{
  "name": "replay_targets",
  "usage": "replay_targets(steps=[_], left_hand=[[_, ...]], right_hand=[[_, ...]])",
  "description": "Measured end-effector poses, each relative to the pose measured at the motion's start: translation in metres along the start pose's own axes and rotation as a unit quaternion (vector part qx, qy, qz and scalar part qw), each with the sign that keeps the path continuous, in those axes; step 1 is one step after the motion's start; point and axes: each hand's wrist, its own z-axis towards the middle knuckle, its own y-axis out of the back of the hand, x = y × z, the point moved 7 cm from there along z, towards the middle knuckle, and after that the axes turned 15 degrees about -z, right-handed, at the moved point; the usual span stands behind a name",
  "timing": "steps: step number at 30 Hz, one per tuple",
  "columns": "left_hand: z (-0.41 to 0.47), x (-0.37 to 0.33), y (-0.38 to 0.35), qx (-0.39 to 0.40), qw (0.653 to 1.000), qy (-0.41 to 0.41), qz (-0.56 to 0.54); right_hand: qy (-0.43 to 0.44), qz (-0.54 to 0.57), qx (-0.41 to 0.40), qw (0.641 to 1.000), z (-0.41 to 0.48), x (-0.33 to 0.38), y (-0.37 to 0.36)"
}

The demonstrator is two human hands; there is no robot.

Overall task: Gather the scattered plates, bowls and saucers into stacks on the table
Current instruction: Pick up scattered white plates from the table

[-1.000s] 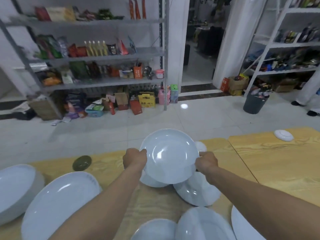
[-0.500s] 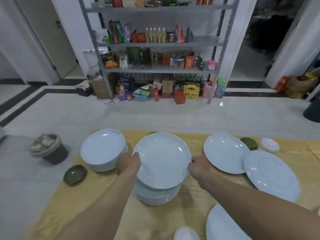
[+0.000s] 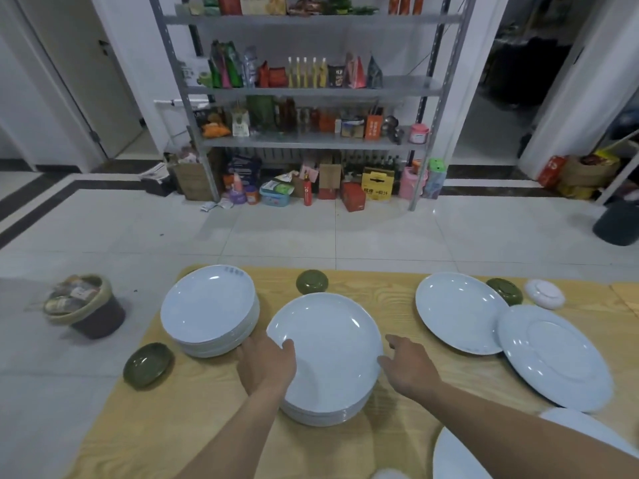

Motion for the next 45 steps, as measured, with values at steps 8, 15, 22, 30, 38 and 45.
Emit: replay_targets(steps=[8, 15, 22, 30, 38, 45], left_hand=[[-0.096, -0.129, -0.09, 0.148, 0.909, -0.337, 0.196], [-0.214, -0.2, -0.193, 0.233, 0.837, -0.443, 0.22], [-0.325, -0.251, -0.304, 0.294, 0.776, -0.497, 0.252], [-0.404, -0.269, -0.423, 0.416, 0.842, -0.292, 0.182], [-0.398, -0.257, -0.493, 0.426, 0.902, -0.037, 0.06], [-0.391, -0.268, -0.498, 0.395, 0.917, -0.028, 0.047]], right_hand=[[0.052, -0.346, -0.062, 0.935, -0.041, -0.085, 0.058], [-0.068, -0.322, -0.058, 0.942, -0.092, -0.236, 0.094], [-0.178, -0.272, -0.025, 0.945, -0.14, -0.396, 0.105], [-0.353, 0.056, -0.014, 0.934, -0.153, -0.552, 0.091], [-0.45, 0.351, -0.004, 0.821, -0.142, -0.642, 0.057], [-0.424, 0.417, -0.03, 0.803, -0.124, -0.643, 0.055]])
